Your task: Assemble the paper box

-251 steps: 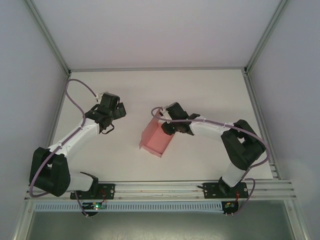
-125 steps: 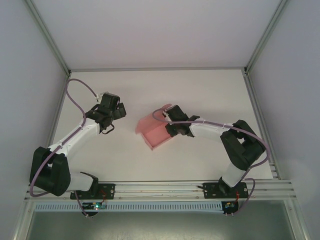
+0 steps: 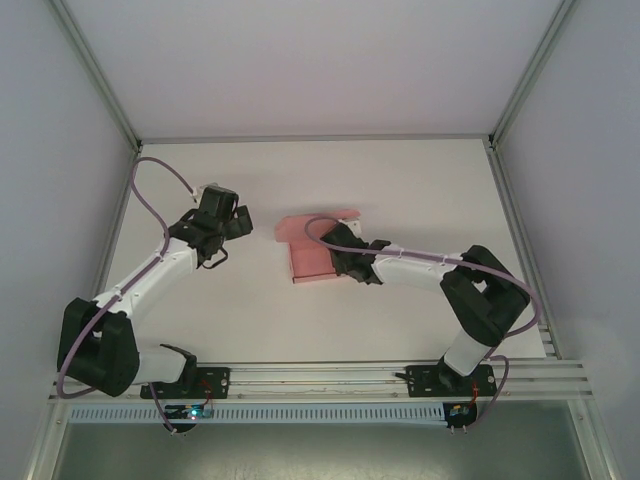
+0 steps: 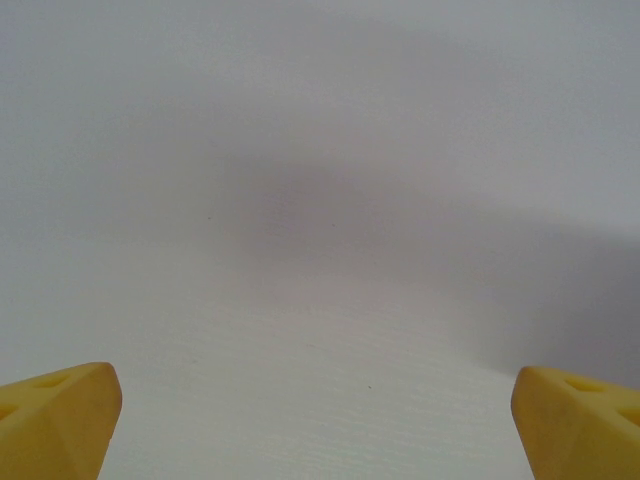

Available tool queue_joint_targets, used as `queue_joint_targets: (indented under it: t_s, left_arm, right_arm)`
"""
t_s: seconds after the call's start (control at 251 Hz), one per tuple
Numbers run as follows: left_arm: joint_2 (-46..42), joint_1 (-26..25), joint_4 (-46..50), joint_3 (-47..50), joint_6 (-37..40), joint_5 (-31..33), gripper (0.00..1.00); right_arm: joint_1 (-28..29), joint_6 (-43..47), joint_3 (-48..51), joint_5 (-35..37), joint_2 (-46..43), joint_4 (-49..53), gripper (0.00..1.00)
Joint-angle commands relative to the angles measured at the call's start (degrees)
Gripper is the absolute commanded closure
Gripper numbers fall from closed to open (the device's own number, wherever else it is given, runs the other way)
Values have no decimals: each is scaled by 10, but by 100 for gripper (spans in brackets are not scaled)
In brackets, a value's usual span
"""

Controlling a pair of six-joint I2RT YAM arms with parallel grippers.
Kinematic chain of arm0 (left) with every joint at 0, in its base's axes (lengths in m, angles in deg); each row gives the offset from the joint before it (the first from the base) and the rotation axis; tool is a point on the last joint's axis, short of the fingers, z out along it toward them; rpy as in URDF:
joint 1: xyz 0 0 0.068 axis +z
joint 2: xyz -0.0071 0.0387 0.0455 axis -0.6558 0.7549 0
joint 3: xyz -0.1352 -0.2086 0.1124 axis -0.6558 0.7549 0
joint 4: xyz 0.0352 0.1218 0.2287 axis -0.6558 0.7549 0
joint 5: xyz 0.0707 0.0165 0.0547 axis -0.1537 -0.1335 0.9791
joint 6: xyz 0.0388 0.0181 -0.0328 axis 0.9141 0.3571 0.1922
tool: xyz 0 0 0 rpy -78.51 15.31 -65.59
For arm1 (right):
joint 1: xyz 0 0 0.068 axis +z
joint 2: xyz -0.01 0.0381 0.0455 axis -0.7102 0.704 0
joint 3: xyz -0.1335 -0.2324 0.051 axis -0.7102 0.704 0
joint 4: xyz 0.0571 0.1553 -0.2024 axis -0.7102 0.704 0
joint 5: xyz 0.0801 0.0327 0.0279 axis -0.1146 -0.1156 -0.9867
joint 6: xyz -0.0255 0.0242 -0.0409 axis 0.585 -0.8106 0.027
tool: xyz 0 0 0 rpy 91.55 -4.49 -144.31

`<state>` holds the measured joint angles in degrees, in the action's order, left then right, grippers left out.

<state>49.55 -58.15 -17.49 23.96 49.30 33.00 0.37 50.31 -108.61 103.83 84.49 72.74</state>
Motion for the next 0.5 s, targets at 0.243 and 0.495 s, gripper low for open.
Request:
queue_joint_targets:
  t_s: [0.243, 0.495]
  left_arm:
    - [-56, -4, -124, 71, 203, -270, 0]
    - [-66, -8, -182, 102, 374, -411, 0]
  right_arm:
    - [-1, -19, 34, 36, -107, -20, 56]
    - [-65, 275, 103, -91, -224, -126, 25]
